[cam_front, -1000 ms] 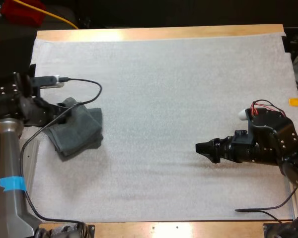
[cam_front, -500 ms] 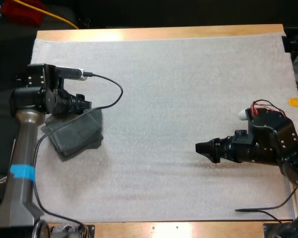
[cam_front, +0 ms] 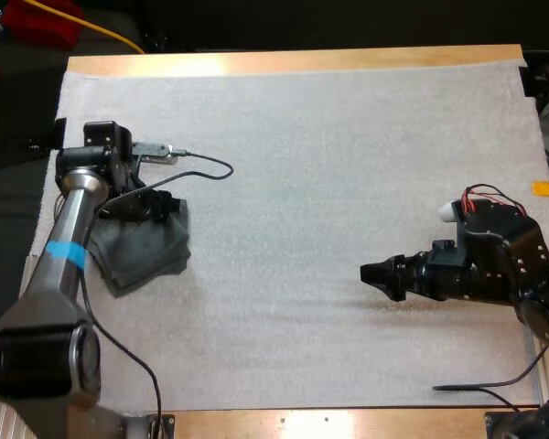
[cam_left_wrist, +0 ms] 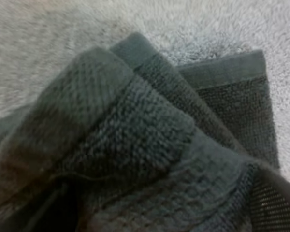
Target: Pick towel from pile, fold and stack
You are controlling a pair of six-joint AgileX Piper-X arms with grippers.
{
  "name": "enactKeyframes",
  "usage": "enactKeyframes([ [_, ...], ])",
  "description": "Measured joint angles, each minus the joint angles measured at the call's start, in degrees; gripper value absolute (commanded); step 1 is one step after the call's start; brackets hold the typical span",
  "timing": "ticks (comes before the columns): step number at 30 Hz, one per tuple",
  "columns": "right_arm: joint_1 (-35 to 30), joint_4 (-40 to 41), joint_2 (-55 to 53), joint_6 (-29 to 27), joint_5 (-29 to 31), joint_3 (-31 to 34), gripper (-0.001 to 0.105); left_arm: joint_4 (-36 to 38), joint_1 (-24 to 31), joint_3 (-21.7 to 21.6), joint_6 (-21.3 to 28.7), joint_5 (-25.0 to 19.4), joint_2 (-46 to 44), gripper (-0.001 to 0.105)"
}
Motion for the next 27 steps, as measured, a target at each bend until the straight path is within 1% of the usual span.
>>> enactKeyframes([
  [5,0.0,0.0,0.0,0.0,0.0,0.0,0.081,-1.2,0.0,0.0,0.0,1.3,2.9,0.071],
  [10,0.0,0.0,0.0,0.0,0.0,0.0,0.081,-1.2,0.0,-0.2,0.5,1.6,3.3,0.071],
  [16,0.0,0.0,0.0,0.0,0.0,0.0,0.081,1.1,0.0,-1.7,1.4,1.7,2.7,0.071],
  [19,0.0,0.0,0.0,0.0,0.0,0.0,0.081,2.0,0.0,-1.9,1.5,1.8,0.1,0.071],
  [23,0.0,0.0,0.0,0.0,0.0,0.0,0.081,2.8,0.0,-2.1,1.6,1.8,-5.8,0.071],
  [27,0.0,0.0,0.0,0.0,0.0,0.0,0.081,5.7,0.0,-2.2,1.6,1.8,-11.6,0.071],
])
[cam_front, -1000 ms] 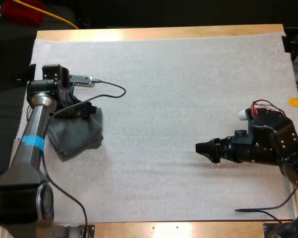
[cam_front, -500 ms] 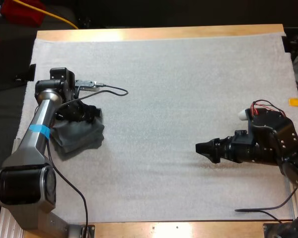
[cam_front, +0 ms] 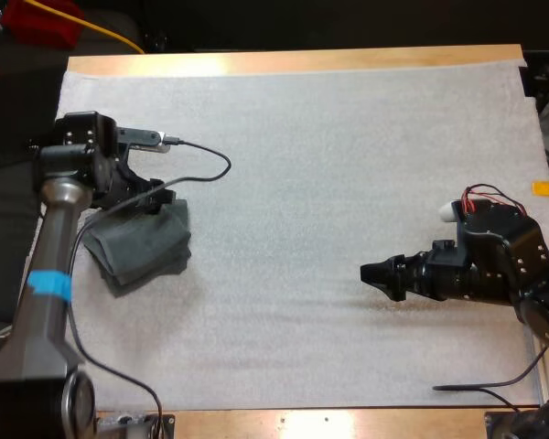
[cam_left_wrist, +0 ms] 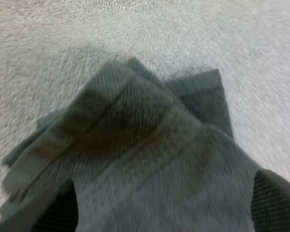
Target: Pick towel from pile, fold and stack
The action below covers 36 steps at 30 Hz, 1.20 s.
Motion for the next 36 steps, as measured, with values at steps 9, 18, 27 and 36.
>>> enactKeyframes([
  [9,0.0,0.0,0.0,0.0,0.0,0.0,0.081,5.4,0.0,0.6,-0.3,0.0,-6.7,0.071],
  [18,0.0,0.0,0.0,0.0,0.0,0.0,0.081,0.1,0.0,12.2,-0.5,0.0,-6.4,0.071],
  [27,0.0,0.0,0.0,0.0,-0.1,0.0,0.081,-2.2,0.0,16.1,-1.2,0.0,-0.1,0.071],
  [36,0.0,0.2,0.0,0.0,-0.1,0.0,0.081,-1.9,0.0,15.7,-1.2,0.0,2.5,0.071],
])
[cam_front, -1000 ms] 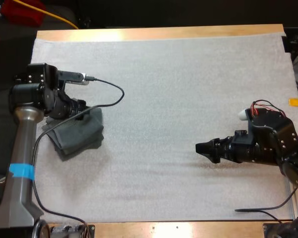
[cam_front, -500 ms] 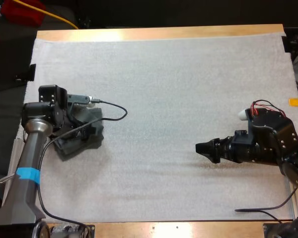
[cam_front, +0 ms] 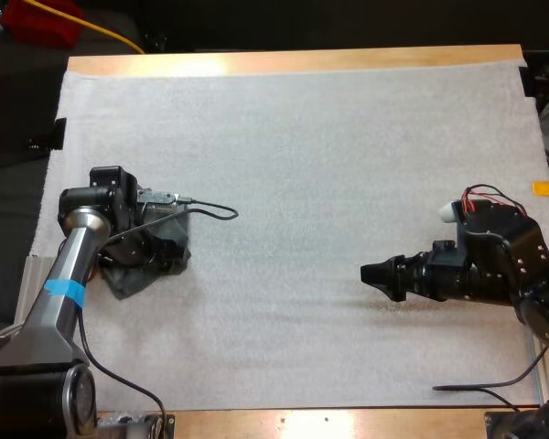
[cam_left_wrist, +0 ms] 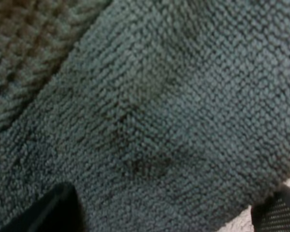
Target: Pick towel from pile, fold and stack
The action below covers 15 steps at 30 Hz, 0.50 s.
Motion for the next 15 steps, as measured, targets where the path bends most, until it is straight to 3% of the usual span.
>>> enactKeyframes([
  [6,0.0,0.0,0.0,0.0,0.0,0.0,0.081,3.3,0.0,-5.0,0.0,0.7,-0.9,0.071],
  [15,0.0,-1.6,0.0,0.0,2.2,0.0,0.081,4.1,0.0,-14.2,-0.4,7.2,-11.0,0.071],
])
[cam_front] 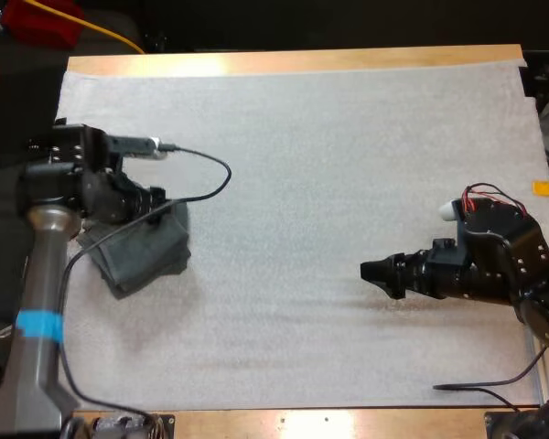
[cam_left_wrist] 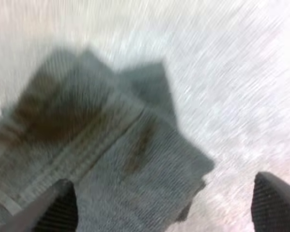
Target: Pick towel from pile, fold and stack
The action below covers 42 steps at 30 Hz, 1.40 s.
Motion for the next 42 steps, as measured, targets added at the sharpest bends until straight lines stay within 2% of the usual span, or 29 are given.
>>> enactKeyframes([
  [4,0.0,-3.1,0.0,-0.2,2.5,0.0,0.081,0.0,0.0,-1.9,-0.1,0.7,-4.8,0.071],
  [11,-0.7,-3.8,0.0,-3.1,7.4,0.0,0.081,1.2,0.0,-2.0,-0.1,0.7,-10.8,0.071],
  [17,-9.4,-3.4,0.0,-4.9,8.2,0.0,0.081,1.6,0.0,-2.0,-0.2,2.7,-14.4,0.071],
  [25,-23.4,3.9,0.0,-12.7,8.2,0.0,0.081,1.6,-0.1,-2.0,-0.9,3.3,-19.2,0.071],
  [28,-27.8,5.8,0.0,-13.9,8.2,0.0,0.081,2.2,-0.1,-2.0,-0.9,3.3,-20.6,0.071],
  [34,-32.4,6.1,-1.9,-14.1,8.2,0.0,0.081,4.5,-0.1,-2.0,-1.0,3.3,-22.8,0.071],
  [42,-33.0,8.9,-7.6,-14.4,12.3,0.0,0.081,4.8,-6.2,-2.0,-1.3,3.1,-28.2,0.071],
])
